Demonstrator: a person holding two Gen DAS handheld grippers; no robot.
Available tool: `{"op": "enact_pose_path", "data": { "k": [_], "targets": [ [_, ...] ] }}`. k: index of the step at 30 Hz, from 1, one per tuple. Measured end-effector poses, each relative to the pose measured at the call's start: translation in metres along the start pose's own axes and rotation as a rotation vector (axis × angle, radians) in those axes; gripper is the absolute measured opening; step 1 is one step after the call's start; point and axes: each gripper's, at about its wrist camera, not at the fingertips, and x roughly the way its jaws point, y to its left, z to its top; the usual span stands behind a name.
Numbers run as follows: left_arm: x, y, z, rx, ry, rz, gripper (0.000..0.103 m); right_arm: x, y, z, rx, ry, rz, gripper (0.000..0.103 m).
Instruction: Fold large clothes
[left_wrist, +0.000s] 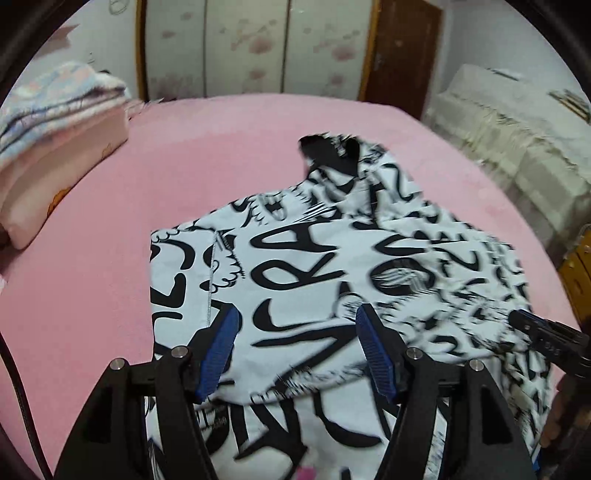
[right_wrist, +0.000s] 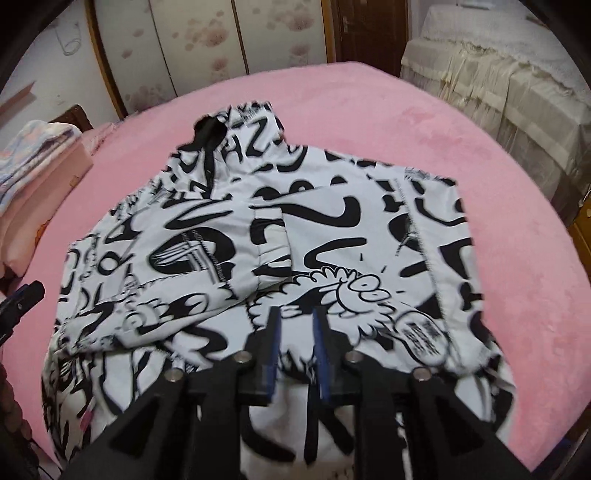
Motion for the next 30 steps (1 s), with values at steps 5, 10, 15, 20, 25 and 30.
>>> {"op": "enact_pose_path", "data": {
  "k": [5,10,15,20,25,30],
  "targets": [
    [-0.047,-0.01,-0.011,0.016,-0.025,0.001,0.081,-0.046,0.004,-0.013,-0.022,-0.06,0.017,0.026],
    [-0.084,-0.004,-0.027,-0.023,-0.052,-0.006,0.081,-0.093,0.004,-0.028,-0.029,-0.12,0.045,0.038],
    [-0.115,0.008,-0.05,-0.069,-0.072,0.001,0.081,-0.134,0.0,-0.051,-0.057,-0.192,0.041,0.056],
    [-0.138,0.02,-0.077,-0.086,-0.061,0.016,0.082,-0.152,-0.004,-0.076,-0.086,-0.196,0.03,0.06],
    [-0.142,0.036,-0.103,-0.077,0.007,0.053,0.082,-0.154,-0.014,-0.107,-0.119,-0.167,0.014,0.062],
    [-0.137,0.055,-0.132,-0.097,0.109,0.062,0.082,-0.147,-0.033,-0.137,-0.12,-0.102,0.031,0.062]
  ]
}}
